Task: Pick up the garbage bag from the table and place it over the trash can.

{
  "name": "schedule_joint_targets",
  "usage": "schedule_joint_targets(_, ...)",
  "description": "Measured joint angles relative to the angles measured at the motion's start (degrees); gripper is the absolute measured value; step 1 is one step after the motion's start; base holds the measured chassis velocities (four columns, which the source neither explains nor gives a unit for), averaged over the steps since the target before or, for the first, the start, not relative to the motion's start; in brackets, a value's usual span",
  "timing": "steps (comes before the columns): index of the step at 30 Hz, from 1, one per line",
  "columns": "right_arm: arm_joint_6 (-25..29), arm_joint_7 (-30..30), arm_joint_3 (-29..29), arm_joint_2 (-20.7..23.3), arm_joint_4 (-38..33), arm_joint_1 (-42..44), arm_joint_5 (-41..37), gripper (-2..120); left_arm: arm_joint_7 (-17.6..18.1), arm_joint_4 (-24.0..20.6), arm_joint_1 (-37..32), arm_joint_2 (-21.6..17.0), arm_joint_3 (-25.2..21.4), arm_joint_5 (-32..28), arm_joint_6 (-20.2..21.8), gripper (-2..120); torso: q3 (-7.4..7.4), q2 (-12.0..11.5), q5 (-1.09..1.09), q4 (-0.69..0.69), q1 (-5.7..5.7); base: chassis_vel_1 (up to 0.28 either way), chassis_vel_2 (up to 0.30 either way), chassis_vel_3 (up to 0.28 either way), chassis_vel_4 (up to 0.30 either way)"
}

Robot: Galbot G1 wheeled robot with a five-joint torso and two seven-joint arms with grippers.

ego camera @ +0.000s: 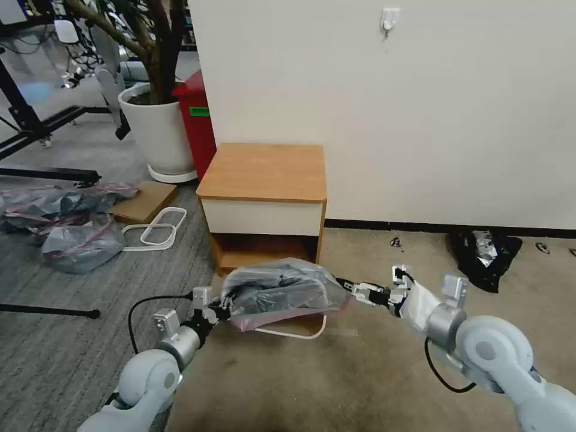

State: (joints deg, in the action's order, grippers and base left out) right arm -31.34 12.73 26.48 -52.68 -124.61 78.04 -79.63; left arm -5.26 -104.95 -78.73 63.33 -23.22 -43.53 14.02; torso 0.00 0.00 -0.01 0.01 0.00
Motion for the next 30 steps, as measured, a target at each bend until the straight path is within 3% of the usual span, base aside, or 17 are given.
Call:
schedule_joint_targets(4, -0.78, 6.35, 0.00, -1.96, -4.44, 2.18, -4.58, 100, 0.44, 0.32, 0.77, 0.53, -0.24, -0.07, -0.02, 2, 0.00, 0.00, -0.01, -0.01, 0.00, 0.000, 0.000, 0.000, 0.000)
schedule_joint_targets(8, -0.45, 14.60, -3.50, -7.30, -10.27, 4.69, -8.60, 100, 1.33, 0.41, 1.86, 1.90, -0.81, -0.45, -0.03, 2, 0.00, 0.00, -0.01, -0.01, 0.00, 0.000, 0.000, 0.000, 0.000)
schedule_joint_targets(12, 0.08, 17.61, -6.33, -10.53, -11.06, 5.21, -9.60, 100, 1.46, 0.37, 1.91, 2.49, -1.06, -0.47, -0.03, 2, 0.00, 0.00, -0.02, -0.01, 0.00, 0.000, 0.000, 0.000, 0.000)
schedule_joint_targets(15, 1.67, 20.24, -10.85, -15.54, -9.74, 4.68, -9.72, 99, 1.50, -0.34, 1.28, 3.33, -1.17, -0.43, -0.05, 2, 0.00, 0.00, 0.00, -0.01, 0.00, 0.000, 0.000, 0.000, 0.000)
schedule_joint_targets(22, 2.93, 20.46, -13.48, -19.12, -5.48, 2.50, -8.10, 99, 1.52, -1.77, 0.07, 4.45, -1.06, -0.18, -0.06, 2, 0.00, 0.00, 0.01, 0.00, 0.00, 0.000, 0.000, 0.000, 0.000)
schedule_joint_targets(30, 3.69, 19.03, -12.58, -19.04, -3.51, 0.75, -7.14, 99, 1.56, -2.36, -0.25, 5.16, -0.68, -0.03, -0.02, 2, 0.00, 0.00, 0.01, 0.00, 0.00, 0.000, 0.000, 0.000, 0.000)
